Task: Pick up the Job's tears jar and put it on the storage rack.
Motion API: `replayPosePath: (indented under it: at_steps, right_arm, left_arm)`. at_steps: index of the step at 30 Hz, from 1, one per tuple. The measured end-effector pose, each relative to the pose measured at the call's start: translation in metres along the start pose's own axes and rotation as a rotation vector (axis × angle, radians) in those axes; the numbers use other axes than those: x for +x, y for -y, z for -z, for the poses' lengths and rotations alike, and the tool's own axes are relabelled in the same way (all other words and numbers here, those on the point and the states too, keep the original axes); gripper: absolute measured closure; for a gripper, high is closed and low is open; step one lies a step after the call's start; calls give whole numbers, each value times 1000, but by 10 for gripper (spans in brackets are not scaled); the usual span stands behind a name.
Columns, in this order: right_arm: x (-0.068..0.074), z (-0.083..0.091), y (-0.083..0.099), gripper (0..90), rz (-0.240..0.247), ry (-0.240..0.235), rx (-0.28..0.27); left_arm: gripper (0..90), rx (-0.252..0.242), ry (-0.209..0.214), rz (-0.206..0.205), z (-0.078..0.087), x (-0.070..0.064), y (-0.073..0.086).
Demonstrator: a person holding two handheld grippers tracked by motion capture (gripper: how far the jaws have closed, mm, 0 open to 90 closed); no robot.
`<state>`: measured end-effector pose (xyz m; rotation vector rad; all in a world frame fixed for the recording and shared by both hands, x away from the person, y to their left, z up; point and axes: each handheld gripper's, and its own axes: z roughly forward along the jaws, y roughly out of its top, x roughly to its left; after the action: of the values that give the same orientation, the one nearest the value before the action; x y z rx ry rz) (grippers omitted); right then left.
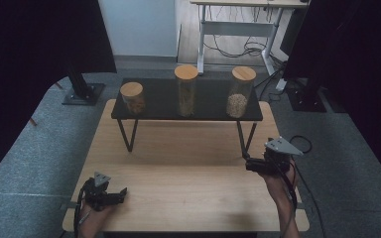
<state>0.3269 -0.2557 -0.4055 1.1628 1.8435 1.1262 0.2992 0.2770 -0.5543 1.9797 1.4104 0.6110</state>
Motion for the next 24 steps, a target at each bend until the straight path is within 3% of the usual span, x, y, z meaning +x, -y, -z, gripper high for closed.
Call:
replayPosePath:
  at_steps: [24]
  right_arm:
    - [-6, 3, 23, 15, -29, 33, 15]
  left_arm:
    - [18, 4, 2, -4, 0, 0, 0]
